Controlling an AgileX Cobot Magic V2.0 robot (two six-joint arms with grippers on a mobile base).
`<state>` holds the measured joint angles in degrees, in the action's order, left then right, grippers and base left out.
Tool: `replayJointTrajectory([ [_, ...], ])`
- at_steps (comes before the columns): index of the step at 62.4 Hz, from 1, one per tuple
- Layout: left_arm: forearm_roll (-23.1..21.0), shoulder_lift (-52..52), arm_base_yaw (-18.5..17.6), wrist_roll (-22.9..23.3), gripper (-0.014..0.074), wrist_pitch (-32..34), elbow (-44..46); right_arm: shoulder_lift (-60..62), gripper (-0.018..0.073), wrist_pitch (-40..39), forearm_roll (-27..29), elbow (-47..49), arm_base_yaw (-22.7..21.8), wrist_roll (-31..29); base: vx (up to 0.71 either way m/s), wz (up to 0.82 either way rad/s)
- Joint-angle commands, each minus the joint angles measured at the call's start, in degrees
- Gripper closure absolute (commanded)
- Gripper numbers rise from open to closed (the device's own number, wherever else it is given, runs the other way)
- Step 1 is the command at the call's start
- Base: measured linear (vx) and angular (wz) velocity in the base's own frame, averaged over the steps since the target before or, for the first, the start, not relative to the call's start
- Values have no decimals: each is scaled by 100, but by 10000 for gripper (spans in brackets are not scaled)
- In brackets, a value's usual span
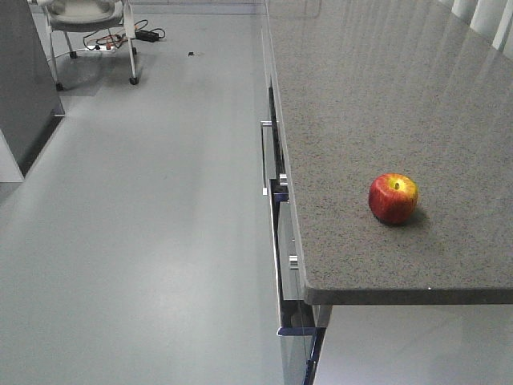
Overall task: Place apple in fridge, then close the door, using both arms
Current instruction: 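Move the right gripper toward the red-yellow apple on the countertop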
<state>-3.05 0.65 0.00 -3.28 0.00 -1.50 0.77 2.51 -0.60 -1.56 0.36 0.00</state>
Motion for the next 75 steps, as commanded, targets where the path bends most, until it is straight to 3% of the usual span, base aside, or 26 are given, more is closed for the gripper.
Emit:
replayJointTrajectory([
  [1, -63, 84, 0, 12, 603, 439, -121, 31, 563, -415, -2, -80, -33, 0, 0, 0],
  [25, -63, 84, 0, 12, 603, 439, -121, 31, 563, -444, -2, -80, -33, 0, 0, 0],
  [31, -63, 84, 0, 12, 603, 439, -121, 31, 563, -778, -20, -75, -33, 0, 0, 0],
  [40, -63, 84, 0, 12, 603, 439, -121, 31, 563, -907, -67, 364, -33, -31, 0, 0],
  [54, -63, 84, 0, 12, 603, 439, -121, -344, 563, 403, -509, 1902, -33, -36, 0, 0],
  [75, -63, 84, 0, 12, 603, 439, -121, -2175, 563, 2245, -452, 3835, -33, -31, 0, 0],
])
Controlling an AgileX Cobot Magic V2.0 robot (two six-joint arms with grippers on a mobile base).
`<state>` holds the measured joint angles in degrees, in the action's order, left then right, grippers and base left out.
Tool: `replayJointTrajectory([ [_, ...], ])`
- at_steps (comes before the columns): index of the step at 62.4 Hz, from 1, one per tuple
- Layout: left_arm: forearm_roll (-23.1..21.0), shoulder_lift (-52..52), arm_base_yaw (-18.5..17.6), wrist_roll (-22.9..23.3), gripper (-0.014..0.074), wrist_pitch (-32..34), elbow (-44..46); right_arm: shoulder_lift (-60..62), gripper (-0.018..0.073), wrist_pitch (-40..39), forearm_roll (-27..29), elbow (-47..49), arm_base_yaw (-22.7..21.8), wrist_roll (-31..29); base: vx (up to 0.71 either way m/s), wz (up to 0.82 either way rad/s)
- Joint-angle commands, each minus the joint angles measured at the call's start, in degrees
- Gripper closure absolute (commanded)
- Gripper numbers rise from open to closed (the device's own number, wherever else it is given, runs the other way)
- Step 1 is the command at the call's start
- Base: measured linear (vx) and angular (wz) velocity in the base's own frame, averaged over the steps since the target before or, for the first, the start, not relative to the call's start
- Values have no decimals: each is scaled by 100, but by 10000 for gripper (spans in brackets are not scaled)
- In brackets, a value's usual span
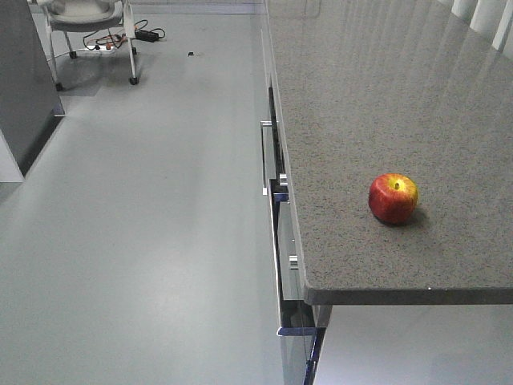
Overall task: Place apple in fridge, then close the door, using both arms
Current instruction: 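Move the right gripper toward the red-yellow apple on the countertop, then lower the open right gripper over the apple and close on it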
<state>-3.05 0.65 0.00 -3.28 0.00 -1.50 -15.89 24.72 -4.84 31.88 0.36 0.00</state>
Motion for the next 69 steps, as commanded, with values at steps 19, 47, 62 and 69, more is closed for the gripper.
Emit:
replayJointTrajectory([
  [19, -63, 84, 0, 12, 603, 439, -121, -1870, 563, 575, 15, 903, -33, -144, 0, 0],
  [47, -63, 84, 0, 12, 603, 439, -121, -3166, 562, 622, 162, 897, -33, -144, 0, 0],
  [62, -63, 84, 0, 12, 603, 439, -121, -3639, 428, 611, 262, 903, -26, -446, 0, 0],
  [69, -63, 84, 0, 12, 603, 439, -121, -3840, 261, 612, 274, 910, -26, -630, 0, 0],
])
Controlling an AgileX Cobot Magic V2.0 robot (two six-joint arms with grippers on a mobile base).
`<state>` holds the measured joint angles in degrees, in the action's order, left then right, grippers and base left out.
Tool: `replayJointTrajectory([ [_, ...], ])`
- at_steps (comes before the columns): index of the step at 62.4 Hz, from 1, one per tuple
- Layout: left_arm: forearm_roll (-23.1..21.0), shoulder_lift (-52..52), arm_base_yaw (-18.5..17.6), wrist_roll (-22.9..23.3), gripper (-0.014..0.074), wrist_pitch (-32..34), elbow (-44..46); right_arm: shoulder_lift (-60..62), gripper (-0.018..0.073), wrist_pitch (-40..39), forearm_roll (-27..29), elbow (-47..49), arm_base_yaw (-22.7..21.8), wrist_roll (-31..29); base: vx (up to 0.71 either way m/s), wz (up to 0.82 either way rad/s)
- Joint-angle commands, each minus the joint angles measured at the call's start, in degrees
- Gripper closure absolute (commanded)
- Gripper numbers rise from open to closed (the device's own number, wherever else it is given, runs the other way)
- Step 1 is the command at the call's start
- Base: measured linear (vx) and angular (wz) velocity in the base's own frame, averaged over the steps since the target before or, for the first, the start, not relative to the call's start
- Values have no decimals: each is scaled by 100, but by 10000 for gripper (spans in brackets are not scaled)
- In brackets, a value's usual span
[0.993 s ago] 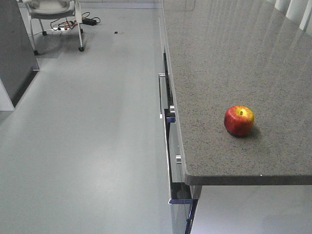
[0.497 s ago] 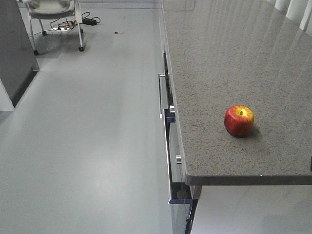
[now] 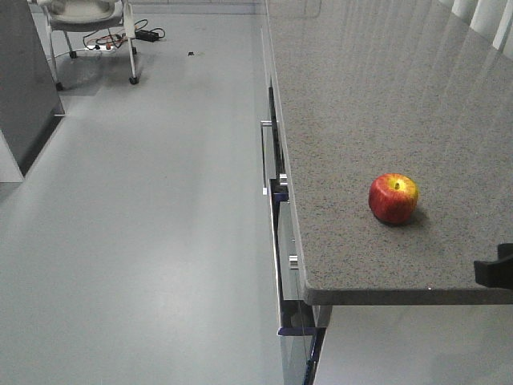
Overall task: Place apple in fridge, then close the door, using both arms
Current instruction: 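Lower the open right gripper over the apple and close on it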
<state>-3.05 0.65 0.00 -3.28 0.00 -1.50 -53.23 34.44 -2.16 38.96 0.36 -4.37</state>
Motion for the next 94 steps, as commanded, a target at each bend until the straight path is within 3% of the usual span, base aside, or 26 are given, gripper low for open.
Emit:
replayJointTrajectory([
  [1, -63, 84, 0, 12, 603, 439, -121, -127, 222, -366, 6, 203, -26, -207, 0, 0],
  [12, -63, 84, 0, 12, 603, 439, -121, -435, -61, -412, 93, 227, -26, -301, 0, 0],
  [21, -63, 84, 0, 12, 603, 439, -121, -872, -166, -67, 529, 629, -15, -746, 0, 0],
  [38, -63, 84, 0, 12, 603, 439, -121, -1825, -154, 361, 1190, 1424, -15, -1645, 0, 0],
  [49, -63, 84, 0, 12, 603, 439, -121, -2403, -149, 400, 1278, 1878, -15, -1719, 0, 0],
  [72, -63, 84, 0, 12, 603, 439, -121, -3541, -143, 461, 1775, 2792, -15, -2601, 0, 0],
  [94, -63, 84, 0, 12, 603, 439, -121, -4447, -136, 539, 1830, 3721, -15, -2660, 0, 0],
])
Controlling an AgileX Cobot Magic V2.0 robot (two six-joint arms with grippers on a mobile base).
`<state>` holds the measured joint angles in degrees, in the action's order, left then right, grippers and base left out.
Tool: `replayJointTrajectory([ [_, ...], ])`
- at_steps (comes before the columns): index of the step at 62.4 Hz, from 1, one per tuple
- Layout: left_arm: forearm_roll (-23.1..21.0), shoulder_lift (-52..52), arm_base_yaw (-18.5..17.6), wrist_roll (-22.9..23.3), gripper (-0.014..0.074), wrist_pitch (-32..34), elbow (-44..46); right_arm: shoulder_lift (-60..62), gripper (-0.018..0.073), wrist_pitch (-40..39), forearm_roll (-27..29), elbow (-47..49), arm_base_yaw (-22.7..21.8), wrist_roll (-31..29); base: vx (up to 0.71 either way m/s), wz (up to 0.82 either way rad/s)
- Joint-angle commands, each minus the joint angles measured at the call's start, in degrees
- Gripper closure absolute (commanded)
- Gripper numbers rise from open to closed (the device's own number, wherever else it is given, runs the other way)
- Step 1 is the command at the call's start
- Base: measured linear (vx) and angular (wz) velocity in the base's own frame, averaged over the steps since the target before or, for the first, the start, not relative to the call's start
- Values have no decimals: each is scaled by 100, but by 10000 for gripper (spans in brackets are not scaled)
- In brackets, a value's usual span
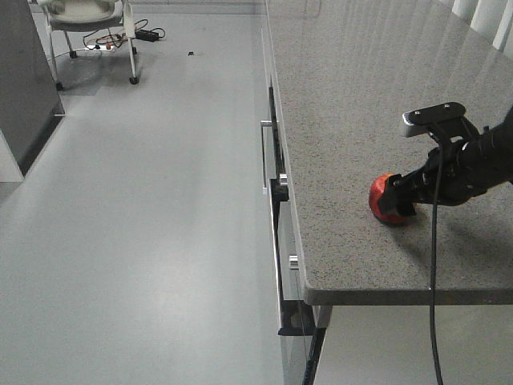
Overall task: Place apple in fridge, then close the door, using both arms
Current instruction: 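Lower the open right gripper over the apple and close on it, then lift the apple off the countertop with the right gripper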
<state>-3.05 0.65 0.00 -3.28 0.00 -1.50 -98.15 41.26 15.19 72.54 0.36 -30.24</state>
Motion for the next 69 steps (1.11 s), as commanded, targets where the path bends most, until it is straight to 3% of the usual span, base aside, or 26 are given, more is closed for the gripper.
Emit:
replayJointTrajectory([
  [1, -63, 84, 0, 12, 603, 439, -121, -9, -135, -143, 101, 413, -15, -81, 0, 0],
  [32, -63, 84, 0, 12, 603, 439, -121, -1094, -101, -149, 427, 1260, -15, -303, 0, 0],
  [56, -63, 84, 0, 12, 603, 439, -121, -982, 183, -136, 516, 1260, -15, -260, 0, 0],
  [69, -63, 84, 0, 12, 603, 439, -121, -534, 197, 108, 529, 1260, -15, -215, 0, 0],
])
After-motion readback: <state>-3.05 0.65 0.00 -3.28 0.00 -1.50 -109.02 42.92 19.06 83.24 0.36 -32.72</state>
